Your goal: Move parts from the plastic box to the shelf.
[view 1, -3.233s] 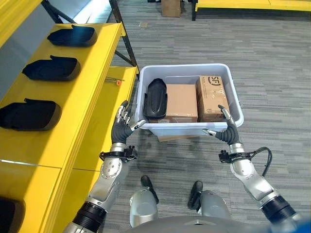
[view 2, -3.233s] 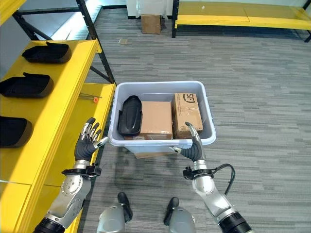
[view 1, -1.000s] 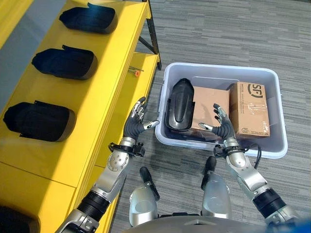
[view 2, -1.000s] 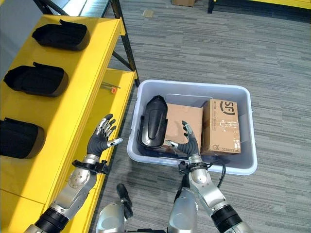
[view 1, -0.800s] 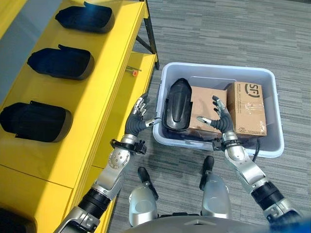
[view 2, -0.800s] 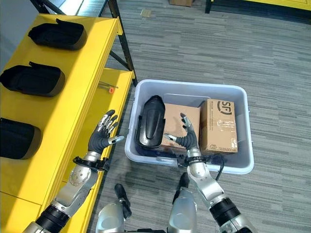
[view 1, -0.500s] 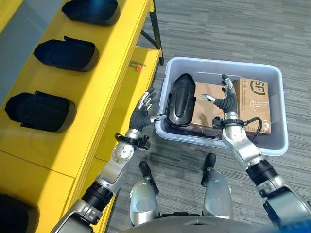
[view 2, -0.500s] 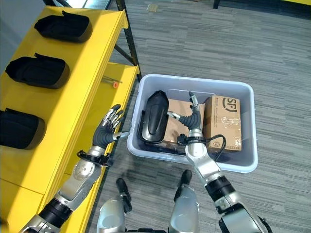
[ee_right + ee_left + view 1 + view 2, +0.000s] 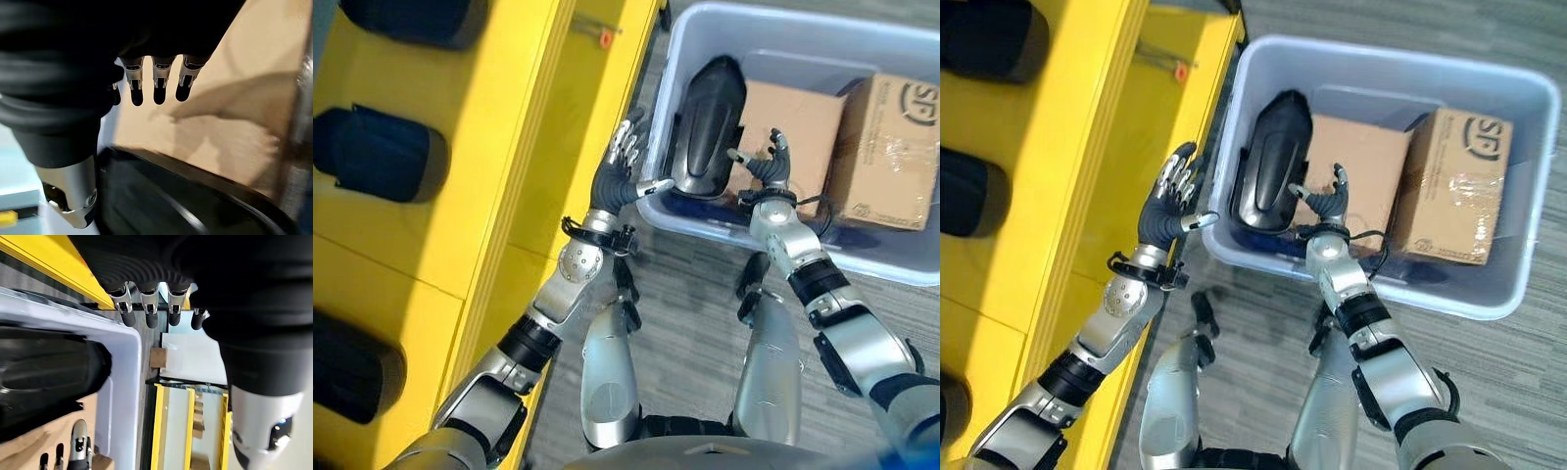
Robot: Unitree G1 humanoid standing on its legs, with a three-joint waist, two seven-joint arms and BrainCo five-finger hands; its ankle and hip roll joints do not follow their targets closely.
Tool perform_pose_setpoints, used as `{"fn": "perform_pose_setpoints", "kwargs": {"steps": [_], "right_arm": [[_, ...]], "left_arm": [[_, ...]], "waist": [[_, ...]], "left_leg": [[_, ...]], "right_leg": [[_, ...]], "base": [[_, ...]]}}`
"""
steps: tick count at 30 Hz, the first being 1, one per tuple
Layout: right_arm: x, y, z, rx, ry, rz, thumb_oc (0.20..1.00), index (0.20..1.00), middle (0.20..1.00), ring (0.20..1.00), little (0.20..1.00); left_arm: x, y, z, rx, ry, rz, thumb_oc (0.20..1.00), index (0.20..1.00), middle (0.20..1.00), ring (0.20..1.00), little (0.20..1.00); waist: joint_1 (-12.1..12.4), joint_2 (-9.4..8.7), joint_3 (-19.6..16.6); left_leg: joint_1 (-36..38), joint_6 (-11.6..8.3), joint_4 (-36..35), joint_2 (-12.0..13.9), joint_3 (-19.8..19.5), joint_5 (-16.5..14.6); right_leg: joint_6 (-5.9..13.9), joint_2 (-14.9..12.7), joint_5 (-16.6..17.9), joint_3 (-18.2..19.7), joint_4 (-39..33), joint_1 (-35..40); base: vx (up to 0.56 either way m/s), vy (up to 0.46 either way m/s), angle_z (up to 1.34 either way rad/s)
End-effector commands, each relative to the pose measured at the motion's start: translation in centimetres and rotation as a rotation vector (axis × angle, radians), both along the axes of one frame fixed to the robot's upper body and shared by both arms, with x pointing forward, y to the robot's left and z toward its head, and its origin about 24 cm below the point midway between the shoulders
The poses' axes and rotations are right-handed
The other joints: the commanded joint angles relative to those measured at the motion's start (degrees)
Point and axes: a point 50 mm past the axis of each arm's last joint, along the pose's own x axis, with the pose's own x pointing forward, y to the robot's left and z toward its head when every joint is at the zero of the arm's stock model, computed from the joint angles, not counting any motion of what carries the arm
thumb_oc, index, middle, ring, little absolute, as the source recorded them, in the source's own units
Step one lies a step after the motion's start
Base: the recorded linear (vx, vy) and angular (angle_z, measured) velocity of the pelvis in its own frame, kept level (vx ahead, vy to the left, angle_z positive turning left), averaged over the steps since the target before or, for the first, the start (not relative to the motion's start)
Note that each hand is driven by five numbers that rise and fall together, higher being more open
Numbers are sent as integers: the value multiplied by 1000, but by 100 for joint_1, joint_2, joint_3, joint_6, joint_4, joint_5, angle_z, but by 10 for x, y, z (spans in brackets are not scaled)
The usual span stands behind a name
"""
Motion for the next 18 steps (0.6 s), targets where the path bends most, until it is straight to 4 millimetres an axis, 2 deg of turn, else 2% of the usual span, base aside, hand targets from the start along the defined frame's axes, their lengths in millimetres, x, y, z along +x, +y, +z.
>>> {"fn": "perform_pose_setpoints", "kwargs": {"steps": [1,4,6,7,15,18], "right_arm": [[6,12,25,0,-82,-15,1000,1000,1000,1000,1000],[5,7,16,16,-47,-49,1000,1000,1000,1000,1000],[6,6,16,17,-47,-49,1000,1000,1000,1000,1000],[6,3,15,7,-43,-58,1000,1000,1000,1000,1000],[11,4,20,-58,-19,-88,1000,1000,1000,1000,1000],[14,-1,13,-73,52,-97,1000,1000,1000,1000,1000]], "left_arm": [[-24,-11,28,-120,-121,-80,1000,1000,1000,1000,1000],[-26,-12,30,-127,-138,-85,1000,1000,1000,1000,1000],[-26,-11,31,-128,-141,-86,1000,1000,1000,1000,1000],[-26,-10,34,-136,-150,-84,1000,1000,1000,1000,1000],[-21,-9,38,-143,-151,-84,1000,1000,1000,1000,1000],[-18,-7,38,-132,-146,-81,1000,1000,1000,1000,1000]], "waist": [[87,121,-187],[147,172,-187],[149,175,-187],[198,203,-187],[289,259,-187],[343,272,-187]], "left_leg": [[-605,137,248,-120,-122,-218],[-1089,168,480,-183,-246,-265],[-1153,173,515,-185,-258,-273],[-1475,206,627,-262,-347,-287],[-1961,219,876,-318,-451,-306],[-2133,219,1006,-339,-536,-332]], "right_leg": [[84,85,-827,-361,771,-90],[55,61,-883,-327,1040,-500],[55,51,-889,-323,1077,-558],[52,42,-902,-311,1211,-819],[81,-12,-904,-308,1442,-1209],[97,-47,-923,-298,1601,-1351]], "base": [[-41,35,14],[-11,31,13],[-3,24,7],[0,0,0],[15,33,-3],[46,21,-5]]}}
